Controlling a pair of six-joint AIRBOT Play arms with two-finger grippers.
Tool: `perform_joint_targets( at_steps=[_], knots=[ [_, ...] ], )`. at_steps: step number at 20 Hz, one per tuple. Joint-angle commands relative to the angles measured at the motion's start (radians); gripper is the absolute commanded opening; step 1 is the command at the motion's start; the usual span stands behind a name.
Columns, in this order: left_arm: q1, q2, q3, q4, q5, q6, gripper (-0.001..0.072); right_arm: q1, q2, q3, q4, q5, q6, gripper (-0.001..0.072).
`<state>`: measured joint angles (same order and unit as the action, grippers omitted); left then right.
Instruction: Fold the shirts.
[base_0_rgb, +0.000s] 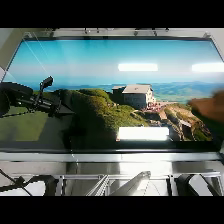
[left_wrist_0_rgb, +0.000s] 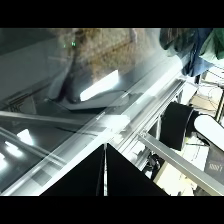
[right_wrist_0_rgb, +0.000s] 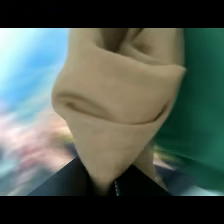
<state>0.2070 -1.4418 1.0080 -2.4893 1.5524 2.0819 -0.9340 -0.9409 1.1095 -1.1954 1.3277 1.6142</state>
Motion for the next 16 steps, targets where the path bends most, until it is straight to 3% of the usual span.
perform_joint_targets(
  at_steps=[1, 4, 5, 6, 7, 13, 15, 16],
  knots=[
    [-0.010, 0.000, 0.001, 0.002, -0.008, 0.017, 0.0021, -0.173, 0.049, -0.039, -0.261, 0.047, 0.097, 0.0022],
    [-0.046, 0.000, -0.001, 0.002, -0.006, 0.020, 0.0020, -0.146, 0.025, -0.085, -0.253, 0.033, 0.092, 0.0023],
    [-0.058, -0.001, -0.001, 0.002, -0.008, 0.021, 0.0021, -0.143, 0.012, -0.085, -0.252, 0.035, 0.092, 0.0074],
    [-0.071, -0.002, -0.001, 0.003, -0.008, 0.021, 0.0021, -0.143, 0.006, -0.085, -0.253, 0.042, 0.092, 0.0358],
    [-0.080, -0.001, -0.001, 0.002, -0.004, 0.021, 0.0021, -0.142, 0.006, -0.085, -0.252, 0.042, 0.087, 0.0706],
    [-0.095, -0.001, 0.000, 0.001, -0.005, 0.021, 0.0021, -0.141, 0.052, -0.082, -0.124, 0.043, 0.073, 0.0704],
    [-0.096, -0.001, 0.000, 0.000, -0.008, 0.021, 0.0020, -0.113, 0.083, -0.083, 0.026, 0.073, 0.005, 0.0700],
    [-0.097, -0.001, 0.000, 0.000, -0.011, 0.021, 0.0020, -0.071, 0.090, -0.084, 0.113, 0.096, -0.032, 0.0665]
  ],
)
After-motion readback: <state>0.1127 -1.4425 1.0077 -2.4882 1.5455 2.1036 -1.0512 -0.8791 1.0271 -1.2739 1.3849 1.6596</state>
